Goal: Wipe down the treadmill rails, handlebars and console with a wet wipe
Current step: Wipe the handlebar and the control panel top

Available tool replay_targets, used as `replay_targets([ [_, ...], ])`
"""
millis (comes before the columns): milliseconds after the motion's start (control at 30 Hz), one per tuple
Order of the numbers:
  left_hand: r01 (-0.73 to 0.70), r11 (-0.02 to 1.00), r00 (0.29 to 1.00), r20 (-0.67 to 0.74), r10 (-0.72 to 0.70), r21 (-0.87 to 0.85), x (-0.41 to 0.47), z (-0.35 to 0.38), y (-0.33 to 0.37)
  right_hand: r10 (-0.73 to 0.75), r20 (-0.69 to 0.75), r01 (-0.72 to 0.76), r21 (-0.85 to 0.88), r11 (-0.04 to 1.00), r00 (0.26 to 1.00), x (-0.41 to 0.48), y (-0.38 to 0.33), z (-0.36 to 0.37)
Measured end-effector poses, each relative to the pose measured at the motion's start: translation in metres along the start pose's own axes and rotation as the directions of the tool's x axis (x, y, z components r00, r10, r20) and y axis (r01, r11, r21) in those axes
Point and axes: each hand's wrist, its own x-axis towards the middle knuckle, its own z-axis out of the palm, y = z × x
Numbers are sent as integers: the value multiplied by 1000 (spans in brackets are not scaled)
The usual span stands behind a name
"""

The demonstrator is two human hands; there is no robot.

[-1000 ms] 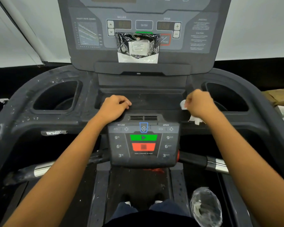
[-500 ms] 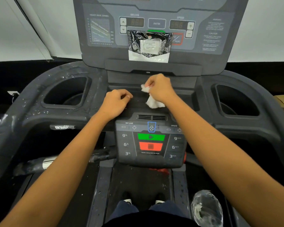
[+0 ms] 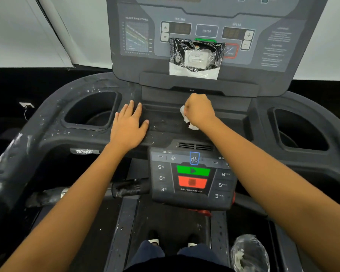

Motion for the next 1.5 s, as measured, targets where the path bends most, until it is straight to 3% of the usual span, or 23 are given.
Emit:
replay_targets([
  [67, 21, 999, 999, 30, -20, -33, 0, 0, -2, -24, 43, 22, 48, 999, 999, -6, -16, 11],
  [200, 12, 998, 999, 35, -10, -63, 0, 0, -5, -269, 299, 249, 102, 963, 916, -25, -37, 24],
  [267, -2, 997, 999, 37, 5, -81, -1, -2, -6, -267, 334, 253, 85, 964, 904, -12, -37, 20],
  [467, 0, 990, 999, 53, 8, -144, -9, -9, -21, -146, 89, 139, 73, 988, 985, 12, -52, 27],
  [567, -26, 985, 999, 40, 34, -168, -9, -6, -27, -201, 120, 188, 110, 976, 972, -2, -61, 36],
  [733, -39, 981, 998, 33, 46, -189, -8, -2, -29, -343, 292, 311, 151, 938, 893, -16, -69, 38],
  [900, -46, 984, 998, 38, 53, -172, -7, -3, -30, -207, 72, 199, 108, 974, 976, 2, -88, 49],
  [1033, -47, 981, 998, 30, 54, -188, -8, -3, -30, -180, -60, 183, 53, 982, 982, 3, -101, 55],
  [1267, -42, 975, 999, 1, 43, -217, -10, -1, -30, -308, 263, 289, 109, 951, 915, -9, -84, 51],
  [1333, -44, 972, 999, 4, 46, -232, -9, -1, -31, -248, 204, 227, 120, 967, 947, -2, -88, 53],
  [1433, -45, 968, 999, 4, 47, -245, -11, -1, -32, -206, -15, 206, 93, 974, 979, 4, -92, 54],
  [1500, -44, 967, 999, 3, 47, -253, -11, -1, -31, -216, -34, 217, 39, 975, 976, 4, -94, 54],
])
